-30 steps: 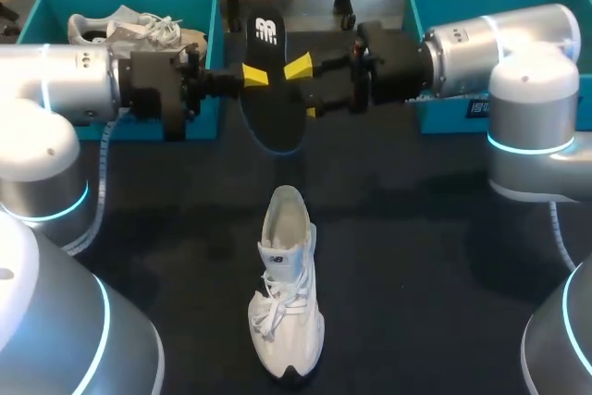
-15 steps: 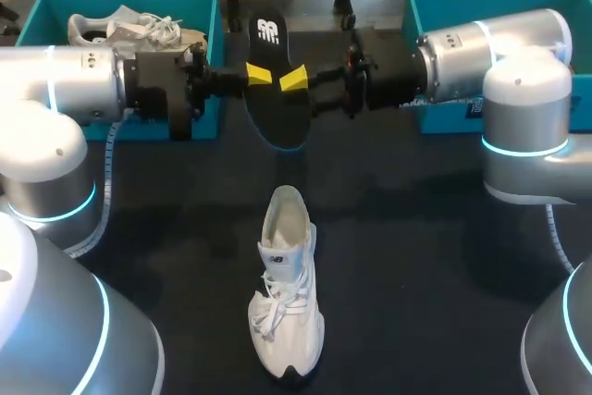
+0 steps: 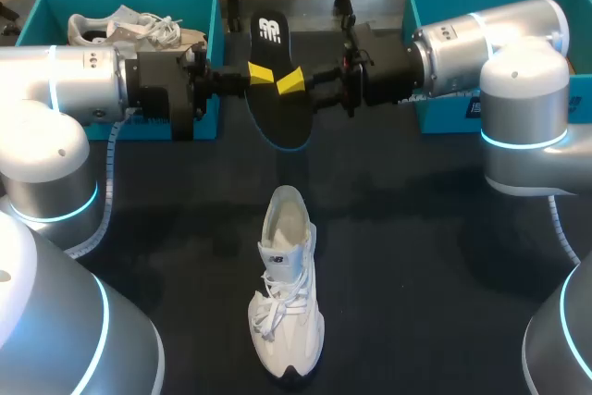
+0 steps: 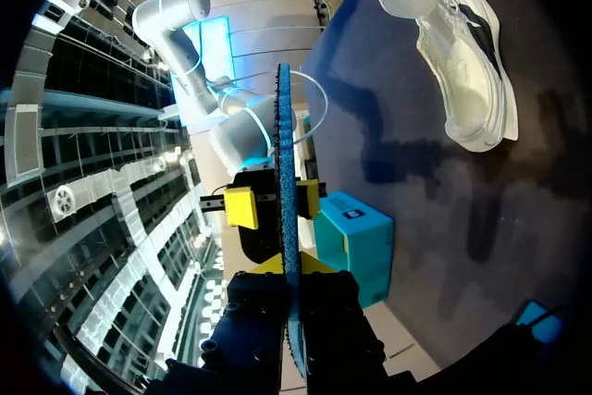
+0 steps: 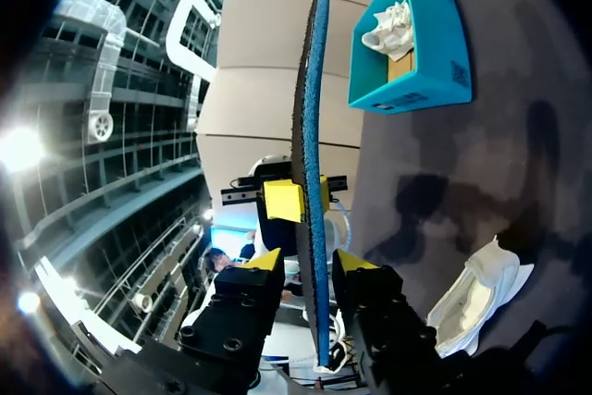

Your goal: Take the shoe out of the shoebox, open the shoe tongue, remove and reinsert the insole, then place the shoe into the shoebox

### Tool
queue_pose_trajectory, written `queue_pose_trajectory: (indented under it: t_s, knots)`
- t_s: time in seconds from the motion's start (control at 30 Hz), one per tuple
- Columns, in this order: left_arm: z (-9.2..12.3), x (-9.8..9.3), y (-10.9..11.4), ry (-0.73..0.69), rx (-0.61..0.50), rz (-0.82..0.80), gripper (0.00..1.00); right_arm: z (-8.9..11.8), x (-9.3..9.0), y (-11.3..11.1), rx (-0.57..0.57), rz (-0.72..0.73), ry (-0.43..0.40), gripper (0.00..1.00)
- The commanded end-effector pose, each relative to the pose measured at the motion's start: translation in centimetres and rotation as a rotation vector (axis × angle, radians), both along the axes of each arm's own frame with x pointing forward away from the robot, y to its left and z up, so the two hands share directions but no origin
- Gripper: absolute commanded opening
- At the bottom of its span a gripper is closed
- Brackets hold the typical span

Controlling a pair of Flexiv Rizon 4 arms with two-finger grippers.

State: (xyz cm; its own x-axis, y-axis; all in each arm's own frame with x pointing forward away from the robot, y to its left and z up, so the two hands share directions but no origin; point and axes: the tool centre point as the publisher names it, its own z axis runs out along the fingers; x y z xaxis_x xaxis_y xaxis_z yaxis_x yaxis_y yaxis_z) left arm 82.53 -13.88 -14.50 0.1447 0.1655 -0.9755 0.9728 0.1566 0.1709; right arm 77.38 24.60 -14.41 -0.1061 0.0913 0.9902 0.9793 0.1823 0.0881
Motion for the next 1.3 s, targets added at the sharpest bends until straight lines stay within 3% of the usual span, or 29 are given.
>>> queue_pose_trajectory:
  t_s: [0.03,0.53,0.9,1.0,1.07,1.3]
  knots:
    - [0.10,-0.14,-0.21,-0.007,0.000,0.005,0.00,-0.29,0.04,0.07,0.004,0.001,0.004,0.30]
    - [0.00,-0.37,-0.23,-0.011,0.008,0.011,0.00,-0.43,-0.14,0.27,-0.003,0.005,0.017,0.17]
    - [-0.02,-0.47,-0.13,-0.016,0.013,0.016,0.00,-0.15,-0.13,0.50,-0.012,0.013,0.012,0.13]
    - [-0.05,-0.47,-0.11,-0.015,0.013,0.018,0.00,-0.12,-0.12,0.52,-0.012,0.015,0.010,0.09]
    - [-0.06,-0.46,-0.09,-0.015,0.013,0.019,0.00,-0.12,-0.12,0.54,-0.011,0.016,0.008,0.00]
    - [-0.19,-0.40,-0.05,-0.014,0.019,0.021,0.00,-0.08,-0.08,0.67,0.000,0.022,-0.008,0.00]
